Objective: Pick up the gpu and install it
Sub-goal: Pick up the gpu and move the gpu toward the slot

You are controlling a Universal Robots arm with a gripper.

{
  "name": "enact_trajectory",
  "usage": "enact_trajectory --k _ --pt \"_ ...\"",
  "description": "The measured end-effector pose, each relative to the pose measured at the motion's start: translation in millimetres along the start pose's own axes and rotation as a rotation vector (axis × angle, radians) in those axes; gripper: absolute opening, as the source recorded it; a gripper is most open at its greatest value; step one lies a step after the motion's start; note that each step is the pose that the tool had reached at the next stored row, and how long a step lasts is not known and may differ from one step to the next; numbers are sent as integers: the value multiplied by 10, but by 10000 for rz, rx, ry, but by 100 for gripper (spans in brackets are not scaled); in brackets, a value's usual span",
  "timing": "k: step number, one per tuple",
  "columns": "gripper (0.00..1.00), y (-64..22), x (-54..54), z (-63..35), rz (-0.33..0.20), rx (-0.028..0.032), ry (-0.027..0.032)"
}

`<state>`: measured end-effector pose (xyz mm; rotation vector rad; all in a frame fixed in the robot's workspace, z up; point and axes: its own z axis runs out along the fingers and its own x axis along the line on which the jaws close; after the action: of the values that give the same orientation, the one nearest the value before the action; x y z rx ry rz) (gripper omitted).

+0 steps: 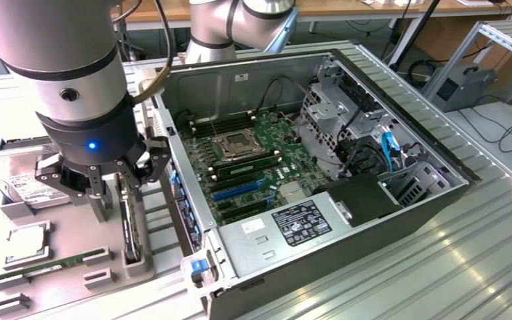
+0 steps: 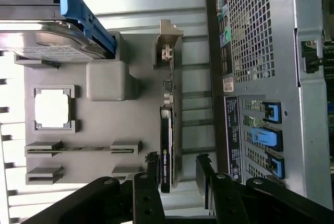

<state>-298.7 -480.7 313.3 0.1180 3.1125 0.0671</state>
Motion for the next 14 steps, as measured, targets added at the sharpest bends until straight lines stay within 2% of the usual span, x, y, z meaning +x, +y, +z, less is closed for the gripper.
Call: enact_trajectory --k 14 --pt "42 -5 4 99 0 0 0"
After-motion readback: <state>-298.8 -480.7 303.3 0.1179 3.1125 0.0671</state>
